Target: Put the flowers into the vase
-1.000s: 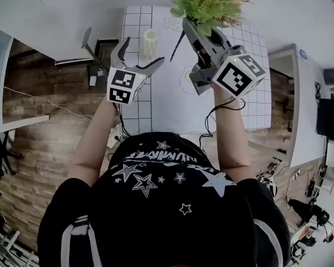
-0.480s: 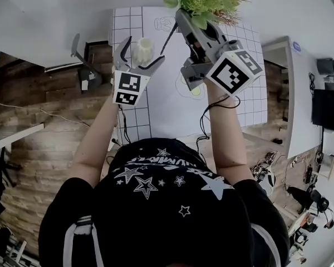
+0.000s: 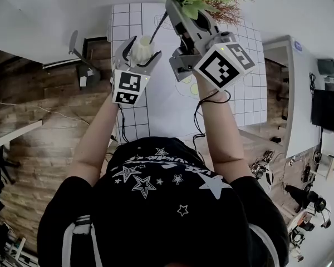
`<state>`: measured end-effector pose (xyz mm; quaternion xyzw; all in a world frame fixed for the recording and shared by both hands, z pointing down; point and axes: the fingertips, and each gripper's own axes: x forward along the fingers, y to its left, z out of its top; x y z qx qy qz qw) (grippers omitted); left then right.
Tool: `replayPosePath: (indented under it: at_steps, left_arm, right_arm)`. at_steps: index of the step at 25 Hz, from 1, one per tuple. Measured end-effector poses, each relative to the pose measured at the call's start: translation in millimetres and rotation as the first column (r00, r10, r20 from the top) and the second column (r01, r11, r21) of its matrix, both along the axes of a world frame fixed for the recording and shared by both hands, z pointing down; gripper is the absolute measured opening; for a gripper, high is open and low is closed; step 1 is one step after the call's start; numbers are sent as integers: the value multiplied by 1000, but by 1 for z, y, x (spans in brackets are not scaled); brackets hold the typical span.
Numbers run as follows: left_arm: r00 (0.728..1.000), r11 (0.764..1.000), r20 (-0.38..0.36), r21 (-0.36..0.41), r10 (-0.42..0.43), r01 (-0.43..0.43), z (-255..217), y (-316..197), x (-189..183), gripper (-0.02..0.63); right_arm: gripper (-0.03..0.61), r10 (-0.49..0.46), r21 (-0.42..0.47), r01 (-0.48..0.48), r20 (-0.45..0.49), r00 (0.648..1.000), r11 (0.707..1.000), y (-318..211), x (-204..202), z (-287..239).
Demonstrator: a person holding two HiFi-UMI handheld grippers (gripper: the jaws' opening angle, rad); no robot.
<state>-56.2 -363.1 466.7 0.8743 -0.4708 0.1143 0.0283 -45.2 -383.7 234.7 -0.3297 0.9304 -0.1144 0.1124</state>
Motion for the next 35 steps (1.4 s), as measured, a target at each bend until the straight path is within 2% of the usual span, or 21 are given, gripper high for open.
replayPosePath:
  at_steps: [6, 12, 16, 19, 24, 28, 35]
  left_arm:
    - [1000, 1000, -7, 1, 5, -5, 1, 1, 0, 371]
    - [1000, 1000, -16, -1, 16, -16, 1, 0, 1, 371]
    - [1000, 1000, -18, -3, 16, -16, 2, 0, 1, 371]
    - [1000, 1000, -21, -4, 17, -17, 3, 0, 0, 371]
    - [1000, 1000, -24, -6, 17, -17, 3, 1, 0, 371]
    - [999, 1000, -28, -9, 16, -16, 3, 0, 0, 371]
    - [999, 1000, -38, -12, 15, -16, 4, 0, 0, 373]
  right_arm:
    - [54, 50, 23, -49, -14, 999, 999, -6, -6, 17]
    - [54, 6, -19, -8, -115, 993, 1000, 4, -20, 59]
    - [54, -70, -46, 63, -170, 983, 997, 16, -27, 79]
    - [54, -139, -73, 125, -240, 961, 989, 26, -34, 94]
    - [54, -229, -111, 201, -371, 900, 973, 41, -45, 113]
    - [54, -247, -127, 212, -438, 864, 969, 47, -49, 123]
    - [55, -257, -171, 198, -487, 834, 965, 50, -48, 132]
